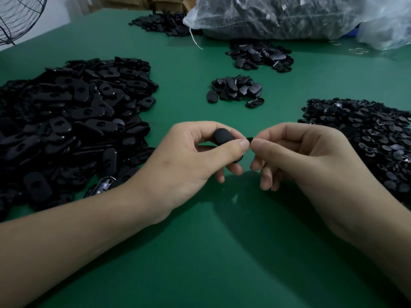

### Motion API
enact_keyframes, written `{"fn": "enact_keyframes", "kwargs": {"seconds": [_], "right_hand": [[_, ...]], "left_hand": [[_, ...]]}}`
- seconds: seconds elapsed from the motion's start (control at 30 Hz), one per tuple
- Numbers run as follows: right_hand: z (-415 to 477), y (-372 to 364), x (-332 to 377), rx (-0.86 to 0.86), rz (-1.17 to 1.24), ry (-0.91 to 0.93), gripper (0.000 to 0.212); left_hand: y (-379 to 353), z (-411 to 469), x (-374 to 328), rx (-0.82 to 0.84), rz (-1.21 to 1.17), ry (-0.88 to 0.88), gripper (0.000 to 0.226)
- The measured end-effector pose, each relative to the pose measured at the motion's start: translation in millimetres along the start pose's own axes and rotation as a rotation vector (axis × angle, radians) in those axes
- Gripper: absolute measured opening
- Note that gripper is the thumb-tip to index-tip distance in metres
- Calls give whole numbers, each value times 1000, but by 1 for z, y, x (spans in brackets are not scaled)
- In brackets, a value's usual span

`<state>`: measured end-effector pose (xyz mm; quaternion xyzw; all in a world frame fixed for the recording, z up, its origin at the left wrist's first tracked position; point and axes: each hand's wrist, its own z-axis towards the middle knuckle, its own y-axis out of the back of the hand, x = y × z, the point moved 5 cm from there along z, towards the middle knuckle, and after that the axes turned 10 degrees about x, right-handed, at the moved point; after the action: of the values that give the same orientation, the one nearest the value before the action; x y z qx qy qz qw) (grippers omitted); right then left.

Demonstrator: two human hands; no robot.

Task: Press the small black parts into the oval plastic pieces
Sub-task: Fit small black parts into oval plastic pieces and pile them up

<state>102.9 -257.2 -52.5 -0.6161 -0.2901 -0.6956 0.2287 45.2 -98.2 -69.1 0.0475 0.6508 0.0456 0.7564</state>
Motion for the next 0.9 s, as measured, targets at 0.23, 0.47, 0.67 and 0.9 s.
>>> {"fn": "enact_keyframes", "kwargs": {"seconds": [0.23,0.47,0.67,0.9], "right_hand": [[0,5,0,-15,41,3,11],[0,5,1,-7,6,29,11],[0,5,2,0,4,43,7],[-1,6,6,-10,-103,116,7]], "left_hand": [[3,0,3,11,76,46,27],[0,0,-2,-8,-21,18,29],[-1,-3,-6,-15,-73,-3,31],[-3,-2,-6,-29,-104,14,24]]}}
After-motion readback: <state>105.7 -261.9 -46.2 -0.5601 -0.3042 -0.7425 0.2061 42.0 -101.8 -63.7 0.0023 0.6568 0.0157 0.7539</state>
